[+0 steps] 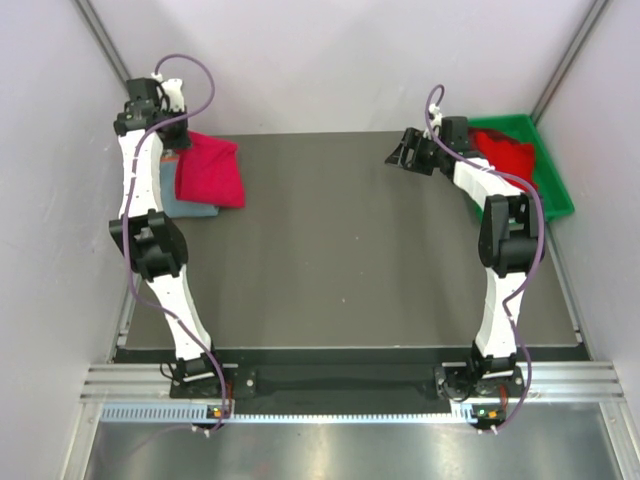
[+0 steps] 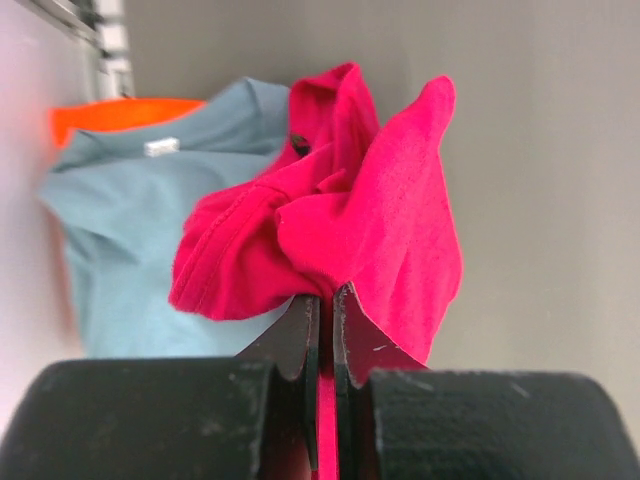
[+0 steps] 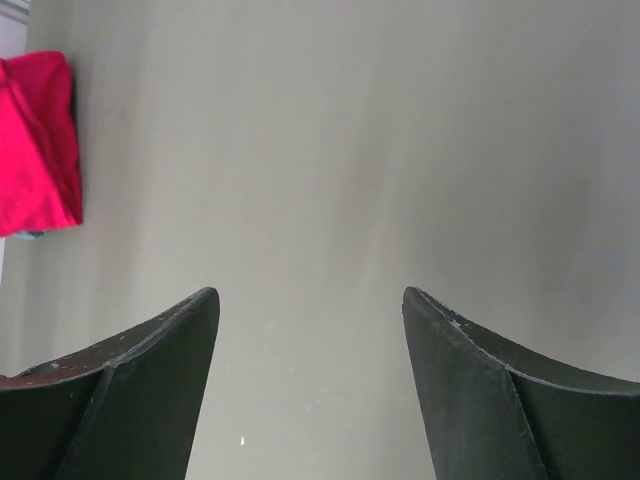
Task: Fold and stack the t-shirts
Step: Neatly place the folded tshirt to the corner
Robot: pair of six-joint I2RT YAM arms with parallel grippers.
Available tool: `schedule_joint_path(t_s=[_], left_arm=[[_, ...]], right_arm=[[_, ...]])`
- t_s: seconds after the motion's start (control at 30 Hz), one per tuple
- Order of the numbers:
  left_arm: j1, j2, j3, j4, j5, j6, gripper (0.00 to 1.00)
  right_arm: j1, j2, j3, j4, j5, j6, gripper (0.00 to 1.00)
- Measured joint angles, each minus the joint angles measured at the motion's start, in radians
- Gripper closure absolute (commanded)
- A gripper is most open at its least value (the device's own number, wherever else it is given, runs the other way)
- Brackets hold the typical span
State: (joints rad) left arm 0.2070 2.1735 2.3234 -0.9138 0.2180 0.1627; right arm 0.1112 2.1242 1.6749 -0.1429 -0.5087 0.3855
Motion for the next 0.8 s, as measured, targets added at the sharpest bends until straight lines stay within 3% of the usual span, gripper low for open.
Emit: schedule_joint_path(t_s=[0.47, 0.8], left_arm=[[0.009, 0.000, 0.064, -0.022, -0.054, 0.026, 1.00], [0.009, 0.000, 0.038, -0.018, -0.238, 0.046, 1.00]], right_arm=[[0.000, -0.001, -0.014, 0.001, 0.000, 0.001, 0.25], [0.003, -0.001, -0.015, 0.003, 0.000, 0.002, 0.25]])
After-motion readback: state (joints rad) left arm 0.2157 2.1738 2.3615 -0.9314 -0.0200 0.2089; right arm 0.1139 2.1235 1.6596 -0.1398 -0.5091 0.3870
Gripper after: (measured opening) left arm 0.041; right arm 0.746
